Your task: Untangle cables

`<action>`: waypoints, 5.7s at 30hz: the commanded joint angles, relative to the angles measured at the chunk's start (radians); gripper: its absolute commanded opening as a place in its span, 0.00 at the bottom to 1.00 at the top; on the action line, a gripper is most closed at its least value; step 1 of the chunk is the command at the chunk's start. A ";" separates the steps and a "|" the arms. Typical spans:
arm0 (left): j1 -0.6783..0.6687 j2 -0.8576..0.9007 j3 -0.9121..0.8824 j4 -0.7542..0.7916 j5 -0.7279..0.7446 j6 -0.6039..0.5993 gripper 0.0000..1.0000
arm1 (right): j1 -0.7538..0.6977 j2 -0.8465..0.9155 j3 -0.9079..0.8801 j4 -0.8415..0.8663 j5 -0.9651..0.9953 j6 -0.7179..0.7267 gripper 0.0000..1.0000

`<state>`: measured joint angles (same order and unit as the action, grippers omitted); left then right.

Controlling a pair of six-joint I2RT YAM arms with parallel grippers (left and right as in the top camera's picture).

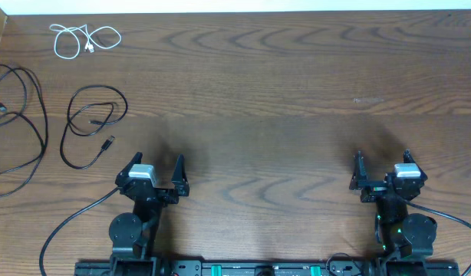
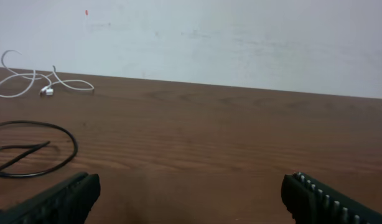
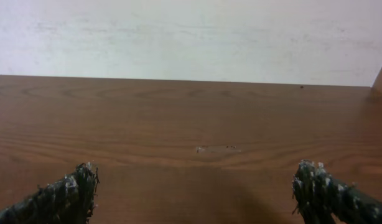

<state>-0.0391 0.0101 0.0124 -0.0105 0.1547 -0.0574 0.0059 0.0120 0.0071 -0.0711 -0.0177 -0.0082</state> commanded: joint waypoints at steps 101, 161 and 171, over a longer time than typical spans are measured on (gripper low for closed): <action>-0.008 -0.006 -0.008 -0.052 -0.017 0.064 0.98 | 0.002 -0.006 -0.002 -0.006 0.011 -0.008 0.99; -0.008 -0.006 -0.008 -0.051 -0.017 0.064 0.98 | 0.002 -0.006 -0.002 -0.005 0.011 -0.008 0.99; -0.008 -0.006 -0.008 -0.052 -0.017 0.064 0.98 | 0.002 -0.006 -0.002 -0.005 0.011 -0.008 0.99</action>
<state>-0.0429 0.0101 0.0166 -0.0196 0.1280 0.0040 0.0059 0.0120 0.0071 -0.0708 -0.0177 -0.0082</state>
